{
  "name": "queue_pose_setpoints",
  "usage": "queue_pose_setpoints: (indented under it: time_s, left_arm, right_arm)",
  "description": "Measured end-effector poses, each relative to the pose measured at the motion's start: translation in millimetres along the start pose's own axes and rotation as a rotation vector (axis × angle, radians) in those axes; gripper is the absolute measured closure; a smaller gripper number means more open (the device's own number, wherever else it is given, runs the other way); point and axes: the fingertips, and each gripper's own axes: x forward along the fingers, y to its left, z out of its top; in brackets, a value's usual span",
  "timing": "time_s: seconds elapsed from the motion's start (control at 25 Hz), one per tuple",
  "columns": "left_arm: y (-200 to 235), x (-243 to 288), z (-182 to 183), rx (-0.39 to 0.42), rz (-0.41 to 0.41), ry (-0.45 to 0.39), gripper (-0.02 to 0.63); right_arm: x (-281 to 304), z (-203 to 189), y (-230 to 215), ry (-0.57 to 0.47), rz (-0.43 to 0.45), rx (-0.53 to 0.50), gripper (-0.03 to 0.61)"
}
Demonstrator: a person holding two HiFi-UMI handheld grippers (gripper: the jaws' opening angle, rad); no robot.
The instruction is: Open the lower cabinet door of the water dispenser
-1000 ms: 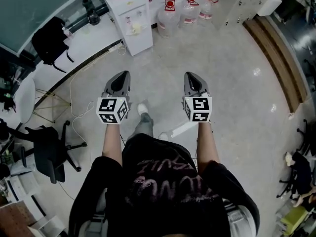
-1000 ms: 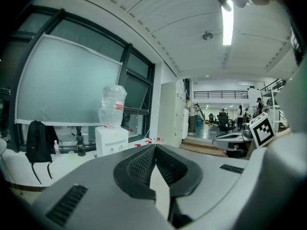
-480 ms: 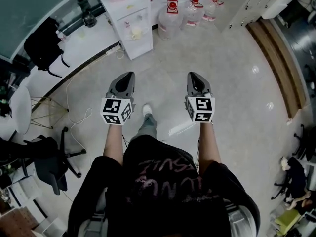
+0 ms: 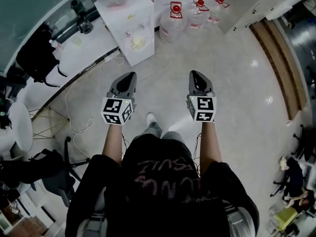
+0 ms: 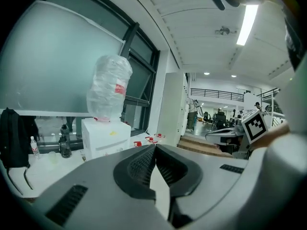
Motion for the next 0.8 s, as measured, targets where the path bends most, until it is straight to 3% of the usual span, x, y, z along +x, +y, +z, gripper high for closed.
queue_pose_setpoints:
  time_s: [0.4,0.8]
  left_arm:
    - [45.5,54.8,-9.9,-0.035,-0.019,0.038,0.601]
    - [95.0,123.7,-23.1,-0.055,0.025,0.056,0.601]
  right_arm:
    - [70.7,-1.2,-7.0,0.041,0.005,0.018,0.561]
    - [165.9,-12.2,-20.2,0.079,0.04,-0.015,0.561]
